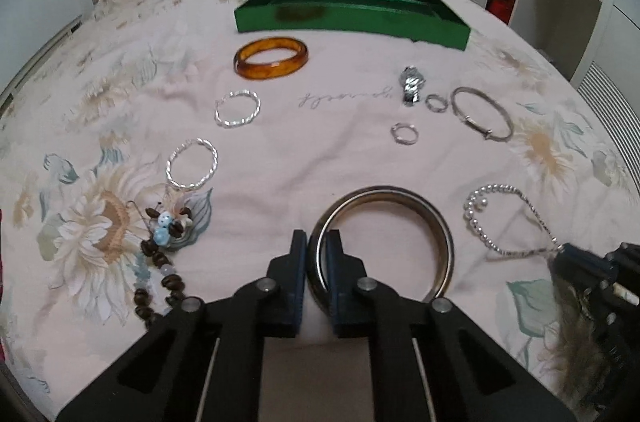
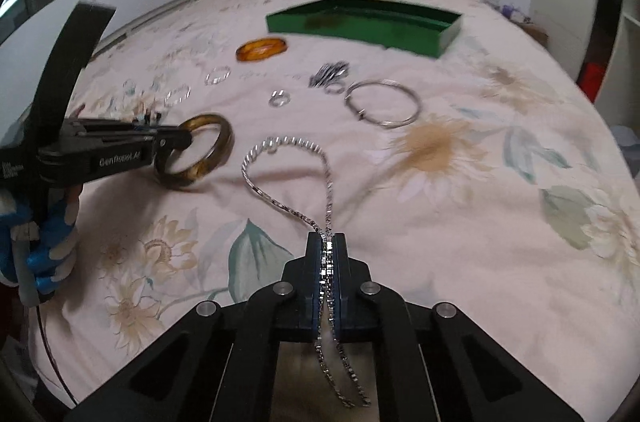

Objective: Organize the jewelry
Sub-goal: 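Carry the bangle and necklace into the green tray and open both tools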

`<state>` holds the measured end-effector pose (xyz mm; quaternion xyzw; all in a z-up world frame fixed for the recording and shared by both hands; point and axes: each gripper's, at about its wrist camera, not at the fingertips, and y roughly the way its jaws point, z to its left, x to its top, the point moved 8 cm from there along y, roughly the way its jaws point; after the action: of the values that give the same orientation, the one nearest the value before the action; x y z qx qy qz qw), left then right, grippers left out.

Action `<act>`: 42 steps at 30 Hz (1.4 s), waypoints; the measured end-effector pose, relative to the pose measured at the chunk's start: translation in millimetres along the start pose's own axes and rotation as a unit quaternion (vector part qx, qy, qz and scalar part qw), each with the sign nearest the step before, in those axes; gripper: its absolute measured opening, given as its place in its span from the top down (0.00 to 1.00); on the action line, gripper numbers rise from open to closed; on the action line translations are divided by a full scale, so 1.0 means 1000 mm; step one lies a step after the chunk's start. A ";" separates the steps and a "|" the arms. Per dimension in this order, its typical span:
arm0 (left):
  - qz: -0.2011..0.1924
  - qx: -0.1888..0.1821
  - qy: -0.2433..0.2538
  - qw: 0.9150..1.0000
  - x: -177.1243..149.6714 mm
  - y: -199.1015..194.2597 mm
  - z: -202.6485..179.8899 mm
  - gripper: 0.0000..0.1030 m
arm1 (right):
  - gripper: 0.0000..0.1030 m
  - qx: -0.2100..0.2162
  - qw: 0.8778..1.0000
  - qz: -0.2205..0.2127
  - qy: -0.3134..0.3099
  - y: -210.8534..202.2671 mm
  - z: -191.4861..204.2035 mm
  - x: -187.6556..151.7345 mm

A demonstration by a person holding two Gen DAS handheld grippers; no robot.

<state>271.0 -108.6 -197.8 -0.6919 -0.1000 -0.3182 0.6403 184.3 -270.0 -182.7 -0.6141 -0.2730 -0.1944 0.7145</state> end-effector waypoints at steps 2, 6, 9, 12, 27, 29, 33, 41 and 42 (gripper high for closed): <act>-0.011 0.000 0.002 1.000 0.001 -0.012 -0.002 0.92 | 0.96 -0.005 1.000 -0.013 0.010 -0.013 -0.005 0.002; -0.032 0.000 0.005 0.999 0.007 -0.035 -0.004 0.92 | 0.96 -0.019 0.999 -0.043 0.020 -0.044 -0.010 0.011; -0.050 -0.001 0.005 0.999 0.015 -0.055 -0.003 0.92 | 0.96 -0.022 0.997 -0.063 0.027 -0.062 -0.012 0.021; -0.064 -0.007 0.000 0.998 0.029 -0.072 -0.001 0.92 | 0.96 -0.026 0.996 -0.079 0.026 -0.076 -0.014 0.034; -0.084 0.021 -0.035 0.996 0.209 -0.030 0.037 0.92 | 0.96 -0.042 0.984 -0.161 0.064 -0.031 -0.076 0.233; -0.074 0.023 -0.041 0.996 0.234 -0.003 0.039 0.92 | 0.96 -0.035 0.983 -0.164 0.067 -0.002 -0.082 0.260; -0.055 0.031 -0.045 0.997 0.277 0.057 0.032 0.92 | 0.96 -0.022 0.984 -0.159 0.074 0.058 -0.093 0.298; 0.000 0.042 -0.042 0.998 0.293 0.167 0.012 0.92 | 0.96 -0.031 0.992 -0.071 0.103 0.176 -0.129 0.281; 0.006 0.042 -0.044 0.998 0.291 0.177 0.012 0.92 | 0.96 -0.035 0.992 -0.062 0.105 0.183 -0.133 0.276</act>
<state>597.3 -204.0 -177.7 -0.6780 -0.1369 -0.2791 0.6661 530.9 -354.3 -163.2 -0.5971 -0.2267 -0.3112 0.7037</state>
